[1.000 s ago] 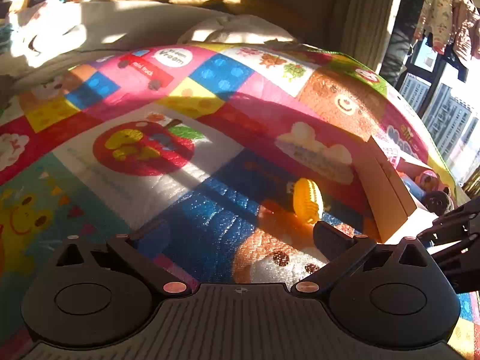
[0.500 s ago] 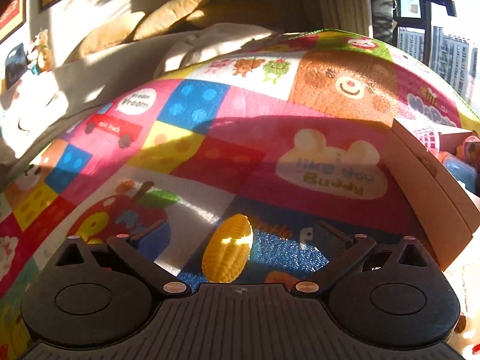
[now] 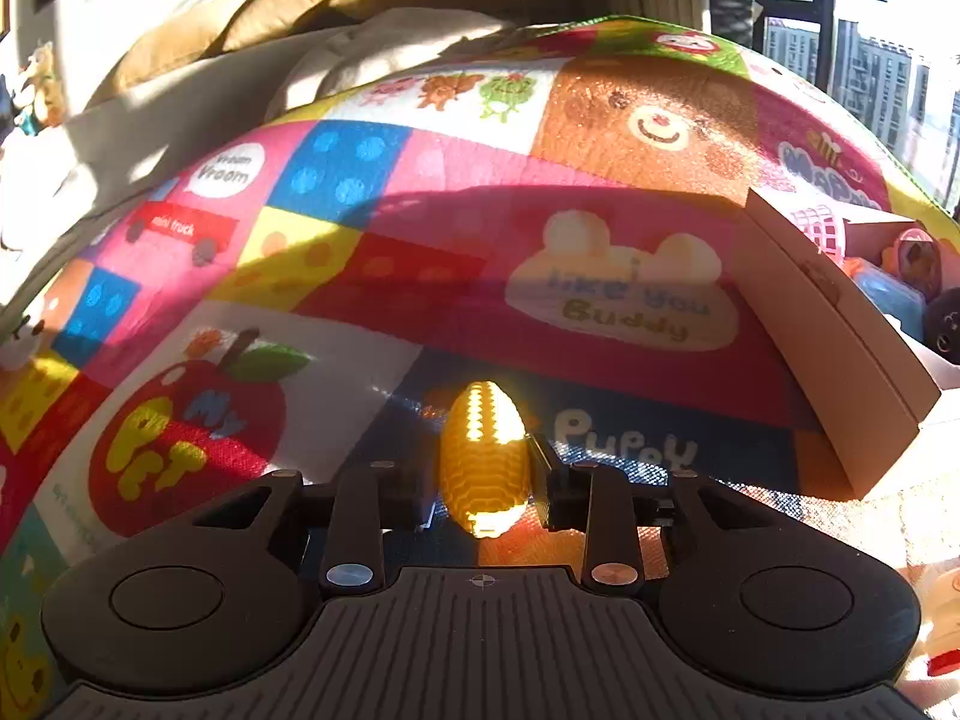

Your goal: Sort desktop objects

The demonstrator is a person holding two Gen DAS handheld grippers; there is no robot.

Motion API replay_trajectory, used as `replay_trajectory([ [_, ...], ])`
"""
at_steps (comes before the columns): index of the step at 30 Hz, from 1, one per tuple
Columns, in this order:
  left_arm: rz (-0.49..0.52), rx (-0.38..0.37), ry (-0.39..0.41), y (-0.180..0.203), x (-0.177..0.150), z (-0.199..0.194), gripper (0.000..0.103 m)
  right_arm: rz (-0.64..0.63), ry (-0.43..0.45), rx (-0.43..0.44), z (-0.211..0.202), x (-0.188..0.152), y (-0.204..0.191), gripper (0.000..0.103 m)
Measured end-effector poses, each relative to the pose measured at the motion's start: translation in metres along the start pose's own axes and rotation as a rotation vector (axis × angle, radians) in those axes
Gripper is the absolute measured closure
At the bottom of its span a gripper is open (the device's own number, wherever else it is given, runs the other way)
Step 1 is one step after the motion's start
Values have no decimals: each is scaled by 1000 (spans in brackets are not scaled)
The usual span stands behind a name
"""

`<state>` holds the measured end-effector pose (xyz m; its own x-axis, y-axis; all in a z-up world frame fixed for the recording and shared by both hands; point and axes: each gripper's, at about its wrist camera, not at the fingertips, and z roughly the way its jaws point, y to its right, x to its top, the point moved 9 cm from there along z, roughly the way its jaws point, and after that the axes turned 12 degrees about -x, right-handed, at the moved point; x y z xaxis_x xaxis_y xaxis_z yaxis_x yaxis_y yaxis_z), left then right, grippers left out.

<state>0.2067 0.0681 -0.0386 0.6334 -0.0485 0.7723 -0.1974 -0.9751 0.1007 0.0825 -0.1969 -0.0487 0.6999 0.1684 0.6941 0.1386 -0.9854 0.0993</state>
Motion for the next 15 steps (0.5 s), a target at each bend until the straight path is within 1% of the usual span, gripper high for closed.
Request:
replay_trajectory([
  [1,17,-28,6,9,-2,-5,68,6,-1,-8,1,-1,1,4],
  [2,32,-56,7,17,-4,-10,68,15,1,-22,1,-2,3,0],
  [6,83,-209,-17,61,-24,-34,68,13,3,-41,2,-7,4,0],
  [8,102,-264,-30,79,-36,-44,64,13,14,-54,2,-8,3,0],
  [9,104,-282,-35,85,-41,-48,57,18,17,-58,2,-8,3,0],
  [10,101,-298,-39,90,-45,-50,44,22,17,-60,3,-8,3,0],
  [11,94,-306,-40,92,-48,-52,39,27,13,-62,3,-7,3,0],
  [12,86,-311,-41,95,-51,-55,28,35,6,-63,4,-7,3,0],
  [13,81,-307,-38,95,-54,-57,17,34,0,-66,4,-7,3,0],
  [15,77,-271,-29,93,-57,-59,5,26,-8,-68,5,-6,2,0],
])
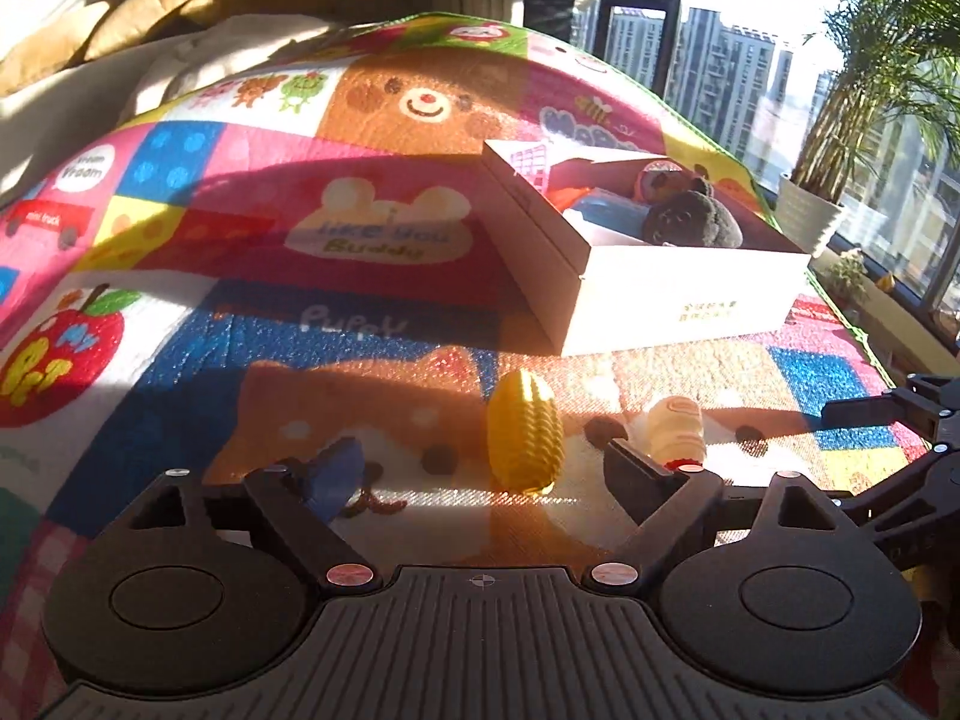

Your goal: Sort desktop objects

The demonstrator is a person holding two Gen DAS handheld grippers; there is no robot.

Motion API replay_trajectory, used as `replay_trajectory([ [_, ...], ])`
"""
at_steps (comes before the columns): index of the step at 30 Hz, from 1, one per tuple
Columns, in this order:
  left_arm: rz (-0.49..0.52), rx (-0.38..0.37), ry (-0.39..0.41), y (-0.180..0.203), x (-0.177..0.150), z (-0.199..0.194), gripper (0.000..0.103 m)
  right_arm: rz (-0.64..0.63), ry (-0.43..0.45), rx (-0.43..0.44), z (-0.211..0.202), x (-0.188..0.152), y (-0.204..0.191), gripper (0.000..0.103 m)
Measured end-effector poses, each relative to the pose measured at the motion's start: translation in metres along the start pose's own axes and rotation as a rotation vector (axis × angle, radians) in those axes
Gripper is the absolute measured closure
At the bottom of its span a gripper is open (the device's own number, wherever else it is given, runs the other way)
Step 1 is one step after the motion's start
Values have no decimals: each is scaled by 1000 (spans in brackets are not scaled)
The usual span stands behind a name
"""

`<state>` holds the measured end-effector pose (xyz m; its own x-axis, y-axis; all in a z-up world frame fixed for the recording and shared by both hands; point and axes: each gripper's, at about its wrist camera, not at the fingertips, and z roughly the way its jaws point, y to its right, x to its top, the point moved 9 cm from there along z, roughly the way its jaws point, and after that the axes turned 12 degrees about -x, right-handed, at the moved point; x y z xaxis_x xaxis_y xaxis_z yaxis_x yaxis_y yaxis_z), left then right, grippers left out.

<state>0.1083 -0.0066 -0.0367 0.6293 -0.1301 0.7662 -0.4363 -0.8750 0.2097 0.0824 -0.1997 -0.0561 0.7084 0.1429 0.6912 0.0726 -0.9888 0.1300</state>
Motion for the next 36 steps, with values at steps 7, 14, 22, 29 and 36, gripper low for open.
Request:
replay_trajectory([
  [7,-10,167,-13,-18,-10,-2,1,-100,105,130,-20,24,-27,0],
  [14,-123,232,5,-48,-15,-13,0,-287,223,185,-31,34,-74,12],
  [22,-101,214,-8,-42,-22,-10,0,-226,97,202,0,36,-66,39],
  [29,-97,205,-14,-40,-22,-9,0,-209,149,163,-13,34,-48,27],
  [36,-133,160,-4,-33,-19,-15,0,-252,163,174,-8,35,-57,44],
])
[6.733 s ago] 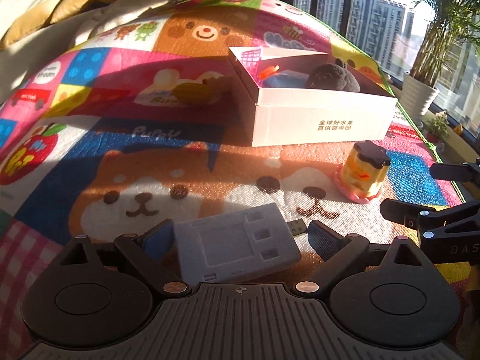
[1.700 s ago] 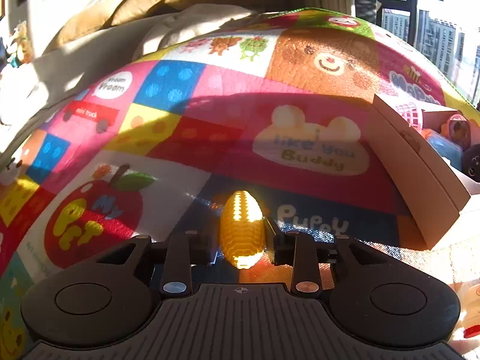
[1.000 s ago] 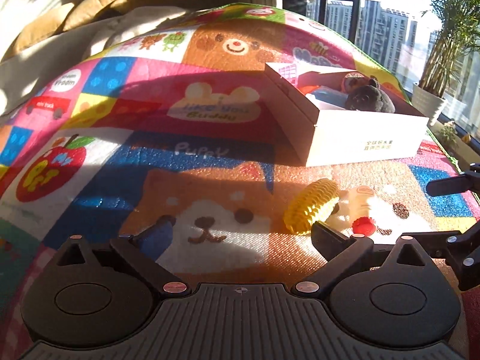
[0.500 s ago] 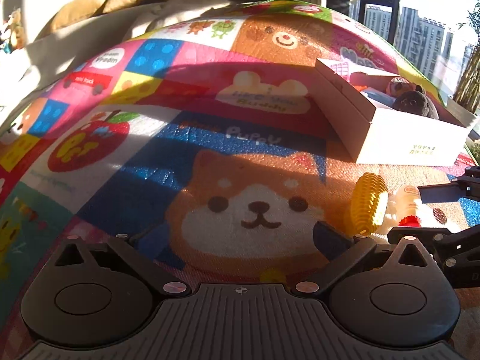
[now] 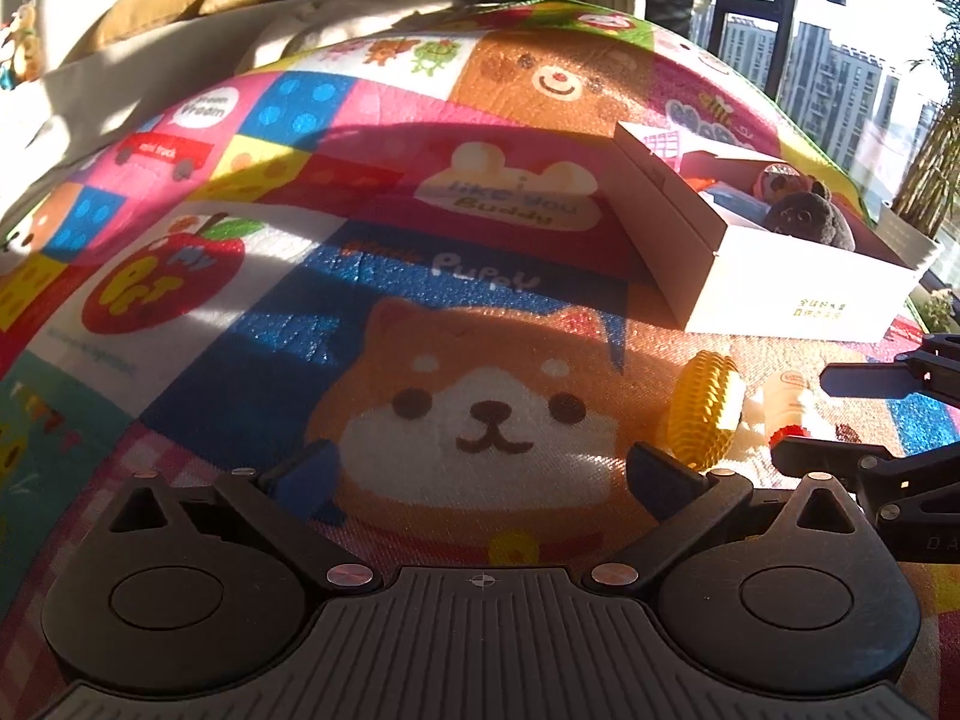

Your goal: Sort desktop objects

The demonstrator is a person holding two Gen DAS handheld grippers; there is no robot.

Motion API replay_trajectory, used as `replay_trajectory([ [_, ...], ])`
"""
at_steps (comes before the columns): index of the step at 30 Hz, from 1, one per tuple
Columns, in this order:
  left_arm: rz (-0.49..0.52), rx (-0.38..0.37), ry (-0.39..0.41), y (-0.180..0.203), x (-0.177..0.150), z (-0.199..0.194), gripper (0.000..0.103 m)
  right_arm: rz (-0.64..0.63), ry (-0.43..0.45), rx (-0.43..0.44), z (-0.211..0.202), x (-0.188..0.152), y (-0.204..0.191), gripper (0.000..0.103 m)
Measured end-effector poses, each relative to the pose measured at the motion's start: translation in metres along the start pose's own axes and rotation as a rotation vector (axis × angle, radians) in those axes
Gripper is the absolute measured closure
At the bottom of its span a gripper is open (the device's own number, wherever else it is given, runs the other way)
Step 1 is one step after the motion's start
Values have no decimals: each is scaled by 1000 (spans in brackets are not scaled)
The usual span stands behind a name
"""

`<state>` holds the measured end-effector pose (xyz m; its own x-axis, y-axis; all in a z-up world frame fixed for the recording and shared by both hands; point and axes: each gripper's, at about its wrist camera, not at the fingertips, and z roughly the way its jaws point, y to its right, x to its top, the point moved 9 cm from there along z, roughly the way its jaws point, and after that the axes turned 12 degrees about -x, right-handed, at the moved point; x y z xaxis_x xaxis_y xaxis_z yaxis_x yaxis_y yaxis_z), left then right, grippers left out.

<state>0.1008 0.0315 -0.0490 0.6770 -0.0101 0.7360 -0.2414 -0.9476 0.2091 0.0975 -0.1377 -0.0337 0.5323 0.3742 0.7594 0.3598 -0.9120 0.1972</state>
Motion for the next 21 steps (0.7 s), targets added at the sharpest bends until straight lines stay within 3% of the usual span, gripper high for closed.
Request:
replay_trajectory([
  [1,3,-10,0,3,0,-1,0,12,-9,4,2,0,1,55],
  [2,7,-22,1,6,0,-3,0,25,-21,8,3,1,1,57],
  [6,56,-138,-9,32,0,-5,0,79,-19,-1,-5,-3,11,57],
  [9,139,-164,-30,54,-3,1,0,127,-36,-33,-16,-15,26,57],
  [13,216,-84,-52,59,-1,17,0,164,-69,-79,-25,-35,41,58],
  [18,217,28,-60,34,9,23,0,237,-95,-125,-31,-51,55,55],
  [20,218,81,-62,20,11,22,0,259,-96,-131,-32,-53,57,35],
  [21,215,98,-62,14,12,20,0,272,-91,-138,-32,-53,57,30],
])
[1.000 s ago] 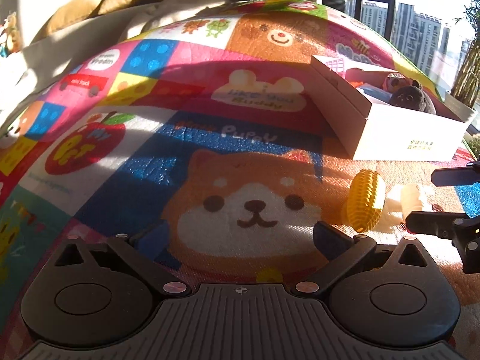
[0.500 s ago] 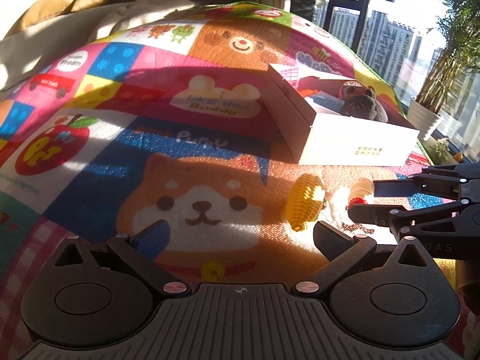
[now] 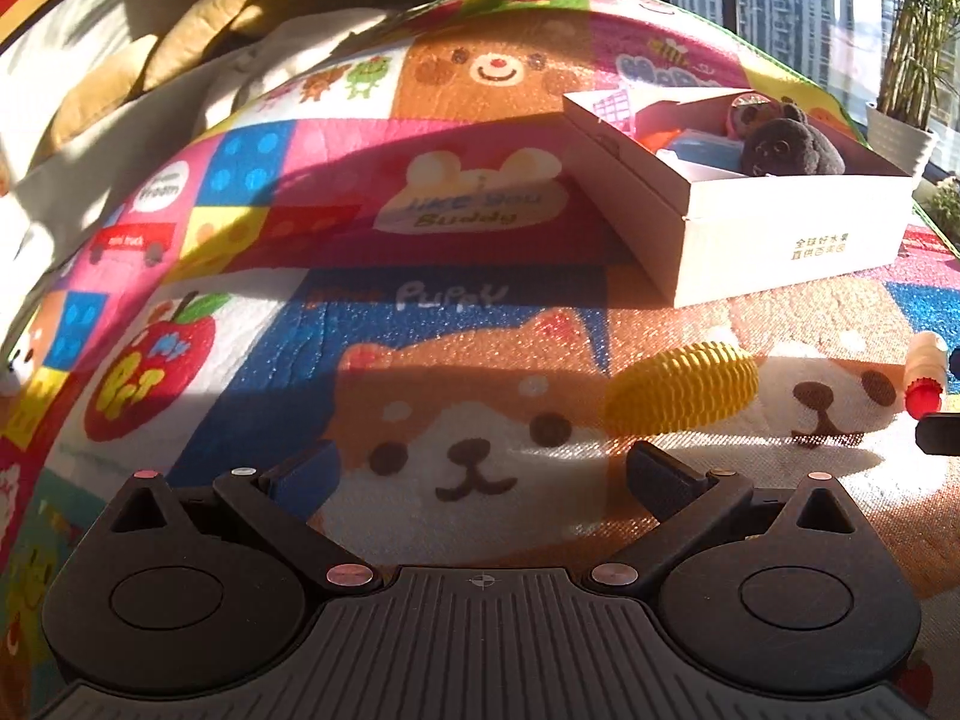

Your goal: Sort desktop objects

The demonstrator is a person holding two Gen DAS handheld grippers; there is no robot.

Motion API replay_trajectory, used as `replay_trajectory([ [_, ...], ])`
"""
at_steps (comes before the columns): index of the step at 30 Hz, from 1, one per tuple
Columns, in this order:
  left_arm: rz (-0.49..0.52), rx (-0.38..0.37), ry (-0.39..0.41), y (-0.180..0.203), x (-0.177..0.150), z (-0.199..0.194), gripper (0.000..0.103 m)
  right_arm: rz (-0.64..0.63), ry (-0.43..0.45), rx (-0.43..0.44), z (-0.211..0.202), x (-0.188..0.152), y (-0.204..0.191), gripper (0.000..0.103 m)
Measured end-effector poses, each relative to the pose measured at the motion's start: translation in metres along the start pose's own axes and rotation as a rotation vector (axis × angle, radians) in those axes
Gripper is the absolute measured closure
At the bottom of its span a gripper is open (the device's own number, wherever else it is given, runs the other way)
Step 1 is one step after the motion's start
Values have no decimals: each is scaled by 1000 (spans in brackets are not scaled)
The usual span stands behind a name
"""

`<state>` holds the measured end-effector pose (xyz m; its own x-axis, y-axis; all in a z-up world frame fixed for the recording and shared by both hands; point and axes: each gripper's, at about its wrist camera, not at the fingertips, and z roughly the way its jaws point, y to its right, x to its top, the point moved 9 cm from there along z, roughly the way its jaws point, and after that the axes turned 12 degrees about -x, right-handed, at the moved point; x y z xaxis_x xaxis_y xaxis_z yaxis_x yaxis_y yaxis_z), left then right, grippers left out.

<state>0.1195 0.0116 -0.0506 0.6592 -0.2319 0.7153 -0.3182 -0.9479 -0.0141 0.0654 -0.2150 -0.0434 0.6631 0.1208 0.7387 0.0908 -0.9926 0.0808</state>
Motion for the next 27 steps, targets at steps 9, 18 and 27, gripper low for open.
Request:
replay_trajectory([
  [9,0,-297,51,29,7,-13,0,5,7,7,4,-3,-3,15],
  [18,64,-525,-4,99,9,2,0,87,-2,11,7,-1,9,5],
  [27,176,-527,-1,113,3,-5,0,186,4,41,8,2,21,2],
])
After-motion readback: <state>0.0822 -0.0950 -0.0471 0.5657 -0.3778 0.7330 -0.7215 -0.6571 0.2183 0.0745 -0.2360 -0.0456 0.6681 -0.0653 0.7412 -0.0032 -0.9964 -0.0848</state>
